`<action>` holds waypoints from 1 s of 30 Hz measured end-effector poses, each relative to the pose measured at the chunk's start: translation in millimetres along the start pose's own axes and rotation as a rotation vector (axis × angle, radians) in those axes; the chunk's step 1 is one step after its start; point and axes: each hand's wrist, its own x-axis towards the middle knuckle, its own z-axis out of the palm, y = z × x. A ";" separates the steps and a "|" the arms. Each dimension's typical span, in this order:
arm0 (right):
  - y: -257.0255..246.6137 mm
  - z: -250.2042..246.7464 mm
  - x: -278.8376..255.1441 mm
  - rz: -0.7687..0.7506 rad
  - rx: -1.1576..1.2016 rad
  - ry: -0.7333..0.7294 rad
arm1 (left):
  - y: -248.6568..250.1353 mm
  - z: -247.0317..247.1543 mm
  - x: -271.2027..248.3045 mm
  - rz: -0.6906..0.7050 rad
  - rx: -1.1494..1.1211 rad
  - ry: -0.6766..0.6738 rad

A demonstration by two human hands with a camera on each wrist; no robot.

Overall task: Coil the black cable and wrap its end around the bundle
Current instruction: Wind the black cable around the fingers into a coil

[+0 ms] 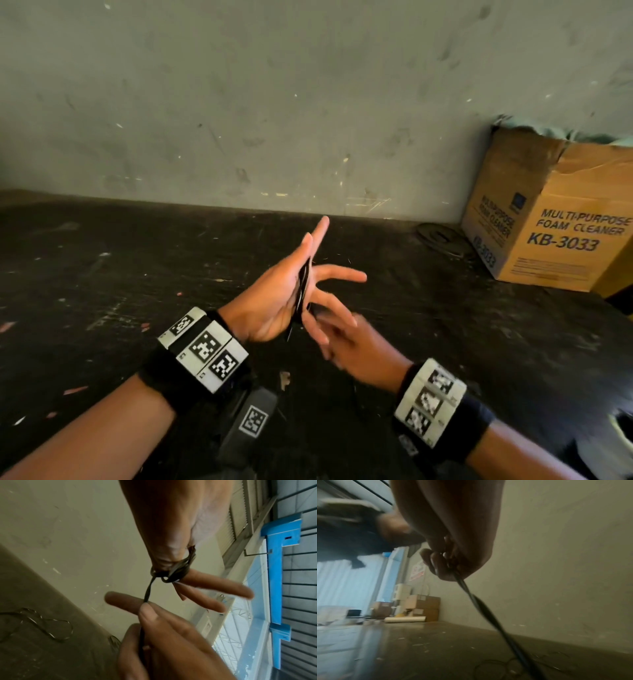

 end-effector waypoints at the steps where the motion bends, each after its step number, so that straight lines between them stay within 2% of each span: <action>1: -9.1 7.1 -2.6 0.004 -0.002 -0.057 | 1.6 -2.1 1.8 0.004 -0.010 0.027; 3: -25.9 14.0 -6.7 -0.021 -0.047 -0.137 | 1.3 -7.2 3.8 0.011 0.035 0.083; 6: -45.6 10.2 -11.3 0.000 -0.098 -0.180 | -2.6 -11.8 1.4 0.008 0.144 0.147; 8: -56.5 1.9 -13.6 -0.019 -0.154 -0.199 | -7.8 -14.2 -1.5 0.003 0.294 0.176; 10: -69.8 -11.8 -15.5 -0.057 -0.215 -0.193 | -13.7 -16.0 -5.8 -0.034 0.447 0.165; 13: -88.1 -45.3 -12.5 -0.114 -0.321 -0.139 | -27.8 -18.9 -12.6 -0.106 0.493 0.092; 16: -97.8 -84.2 -3.7 -0.143 -0.407 -0.098 | -37.3 -18.9 -19.9 -0.198 0.452 0.003; 22: -75.9 -130.4 18.9 -0.191 -0.511 -0.006 | -25.9 -5.0 -32.6 -0.169 0.302 -0.141; 25: -54.8 -117.5 22.3 -0.207 -0.435 0.056 | -18.8 -0.1 -32.9 -0.148 0.201 -0.189; 30: -25.2 -63.2 16.3 -0.229 -0.170 0.155 | -8.3 8.5 -30.5 -0.090 -0.016 -0.260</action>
